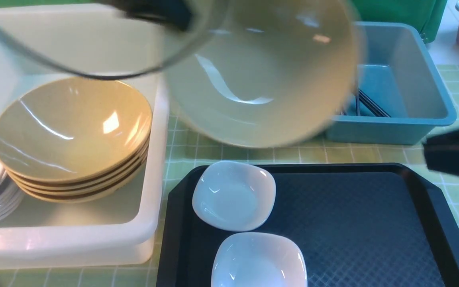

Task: On green table put chopsticks spoon bowls plates into blue grey white boxes.
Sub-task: 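Place the tan bowl onto the bowl stack in the left bin with the left gripper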

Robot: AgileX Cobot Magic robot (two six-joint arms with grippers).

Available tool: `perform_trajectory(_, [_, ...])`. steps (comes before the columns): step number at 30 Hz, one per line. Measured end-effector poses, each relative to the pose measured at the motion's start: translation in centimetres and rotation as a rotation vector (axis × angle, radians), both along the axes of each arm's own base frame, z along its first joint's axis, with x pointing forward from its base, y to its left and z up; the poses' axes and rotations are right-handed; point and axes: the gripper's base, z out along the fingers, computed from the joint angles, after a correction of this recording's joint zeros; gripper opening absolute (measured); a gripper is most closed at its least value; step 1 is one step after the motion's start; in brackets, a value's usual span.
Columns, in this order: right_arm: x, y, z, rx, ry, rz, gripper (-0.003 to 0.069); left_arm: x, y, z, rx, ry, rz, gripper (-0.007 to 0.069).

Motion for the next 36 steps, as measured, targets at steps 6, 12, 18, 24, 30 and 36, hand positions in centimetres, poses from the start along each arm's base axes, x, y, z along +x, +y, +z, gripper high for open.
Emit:
perform_trajectory(6, [2.5,3.1,0.3,0.063,-0.025,0.196,0.0032,-5.9,12.5,-2.4,-0.037,0.102,0.437,0.0017])
perform_trajectory(12, [4.4,6.8,-1.3,0.036,0.043,0.338,0.0036,-7.3,17.6,-7.8,-0.191,0.151,0.718,0.0017])
perform_trajectory(18, [4.6,9.2,-2.8,0.008,0.096,0.426,0.0039,-6.4,19.2,-10.6,-0.206,0.149,0.831,0.0017])
perform_trajectory(24, [4.8,9.4,-2.8,0.011,0.078,0.413,0.0047,-5.6,19.0,-12.1,-0.258,0.261,0.876,0.0017])
perform_trajectory(30, [5.4,9.4,-2.6,0.026,0.041,0.356,0.0047,-5.9,19.6,-12.7,-0.207,0.314,0.953,0.0037])
perform_trajectory(36, [5.7,9.4,-2.5,0.033,0.024,0.328,0.0047,-5.5,18.5,-12.7,-0.21,0.321,0.922,0.0118])
